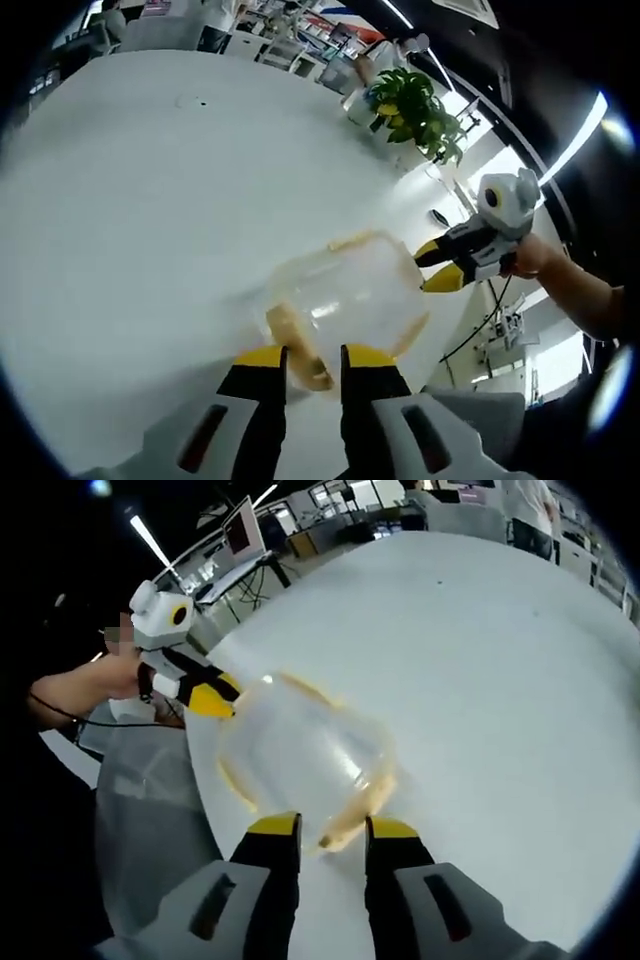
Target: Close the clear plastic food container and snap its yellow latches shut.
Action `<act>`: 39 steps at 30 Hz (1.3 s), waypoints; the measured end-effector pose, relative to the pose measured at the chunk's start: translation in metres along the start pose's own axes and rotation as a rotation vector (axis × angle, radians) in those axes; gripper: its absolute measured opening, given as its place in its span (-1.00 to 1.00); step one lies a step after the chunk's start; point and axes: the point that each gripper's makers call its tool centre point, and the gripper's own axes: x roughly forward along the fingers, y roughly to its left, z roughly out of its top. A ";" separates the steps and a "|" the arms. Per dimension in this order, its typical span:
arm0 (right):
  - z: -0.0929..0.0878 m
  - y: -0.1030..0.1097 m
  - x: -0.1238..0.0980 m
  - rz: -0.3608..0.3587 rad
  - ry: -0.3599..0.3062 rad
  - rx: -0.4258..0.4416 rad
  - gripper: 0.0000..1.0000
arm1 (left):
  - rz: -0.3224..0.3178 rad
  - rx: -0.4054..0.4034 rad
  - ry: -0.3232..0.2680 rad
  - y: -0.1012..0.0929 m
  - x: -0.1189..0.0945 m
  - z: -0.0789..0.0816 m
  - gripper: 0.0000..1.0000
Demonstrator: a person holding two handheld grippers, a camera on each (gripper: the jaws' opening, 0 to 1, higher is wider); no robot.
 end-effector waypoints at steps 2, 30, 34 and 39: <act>0.000 -0.001 0.001 0.006 -0.010 0.005 -0.60 | -0.001 0.003 -0.001 0.000 0.000 0.000 -0.75; -0.007 0.006 0.003 -0.034 -0.014 0.184 -0.58 | -0.014 0.014 0.034 0.003 0.002 0.007 -0.72; -0.007 0.008 0.001 -0.052 -0.010 0.172 -0.57 | -0.005 0.044 0.028 0.004 0.002 0.009 -0.71; -0.004 0.009 -0.003 -0.190 0.073 -0.098 -0.56 | 0.076 0.205 0.013 0.001 0.001 0.014 -0.69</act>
